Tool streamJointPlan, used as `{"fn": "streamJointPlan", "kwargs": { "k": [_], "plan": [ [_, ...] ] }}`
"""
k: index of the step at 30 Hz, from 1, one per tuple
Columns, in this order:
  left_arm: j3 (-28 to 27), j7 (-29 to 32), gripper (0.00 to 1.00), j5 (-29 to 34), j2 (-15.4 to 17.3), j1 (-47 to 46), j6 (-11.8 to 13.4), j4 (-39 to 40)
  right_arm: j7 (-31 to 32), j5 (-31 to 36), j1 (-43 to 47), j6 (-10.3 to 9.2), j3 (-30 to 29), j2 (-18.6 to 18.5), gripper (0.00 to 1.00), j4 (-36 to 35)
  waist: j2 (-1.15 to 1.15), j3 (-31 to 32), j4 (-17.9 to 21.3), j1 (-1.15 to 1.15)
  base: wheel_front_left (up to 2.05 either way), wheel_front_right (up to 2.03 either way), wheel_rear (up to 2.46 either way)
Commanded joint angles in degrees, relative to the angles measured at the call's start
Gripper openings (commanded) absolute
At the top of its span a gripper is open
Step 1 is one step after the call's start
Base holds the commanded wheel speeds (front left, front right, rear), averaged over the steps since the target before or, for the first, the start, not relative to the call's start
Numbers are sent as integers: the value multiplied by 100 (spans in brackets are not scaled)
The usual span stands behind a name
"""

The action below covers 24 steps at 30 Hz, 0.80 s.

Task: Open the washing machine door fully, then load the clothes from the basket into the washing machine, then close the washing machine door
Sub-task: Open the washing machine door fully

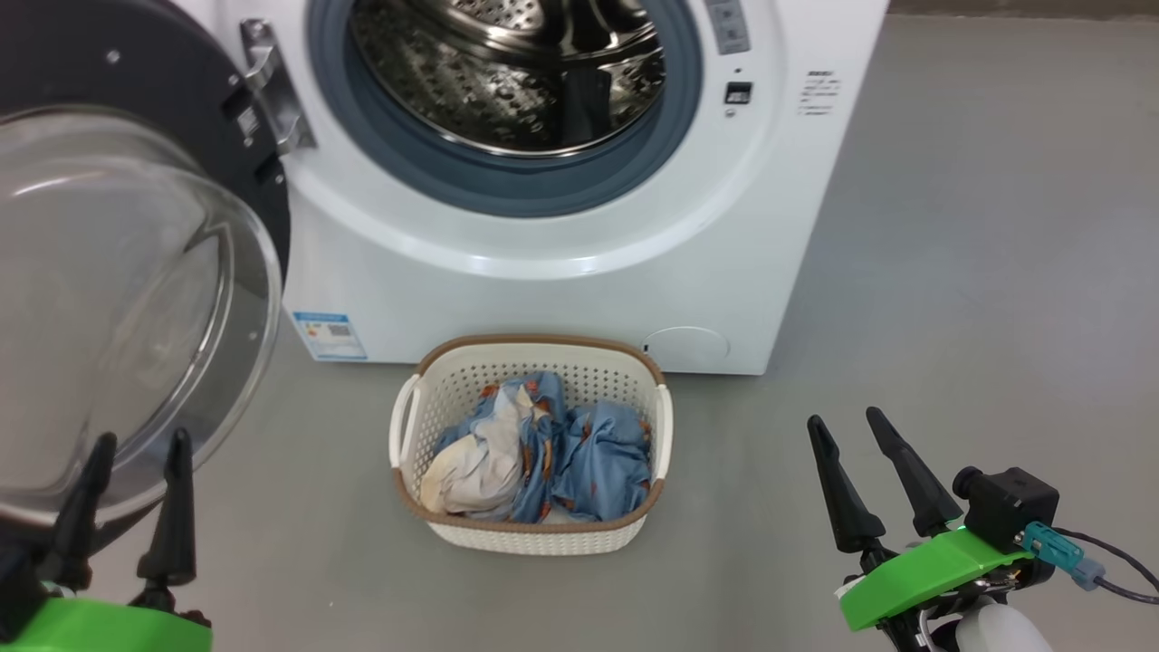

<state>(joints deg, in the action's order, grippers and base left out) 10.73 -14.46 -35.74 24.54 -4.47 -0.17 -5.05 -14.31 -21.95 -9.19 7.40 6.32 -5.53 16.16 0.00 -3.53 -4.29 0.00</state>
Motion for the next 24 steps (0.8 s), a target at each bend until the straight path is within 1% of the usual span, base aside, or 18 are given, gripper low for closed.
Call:
{"fn": "streamJointPlan", "kwargs": {
  "k": [1, 8, 15, 24],
  "plan": [
    [-263, -53, 100, 69, 140, -68, 71, 165, -69, -61, 21, 9, 130, -33, 100, -167, 0, 143, 209, 0, 0, 0, 0],
    [-192, -53, 100, 224, -148, 134, 99, 138, -69, -96, 106, 9, 188, -99, 100, -170, 0, 342, 494, 0, 0, 0, 0],
    [-393, -53, 100, 361, -424, 308, 158, 185, -69, -107, 106, 9, 229, -192, 100, -194, 0, 377, 753, 0, 0, 0, 0],
    [-643, -53, 100, 588, -712, 444, 59, 259, -69, -86, 104, 9, 209, -273, 100, -233, 0, 382, 920, 0, 0, 0, 0]
  ]
}}
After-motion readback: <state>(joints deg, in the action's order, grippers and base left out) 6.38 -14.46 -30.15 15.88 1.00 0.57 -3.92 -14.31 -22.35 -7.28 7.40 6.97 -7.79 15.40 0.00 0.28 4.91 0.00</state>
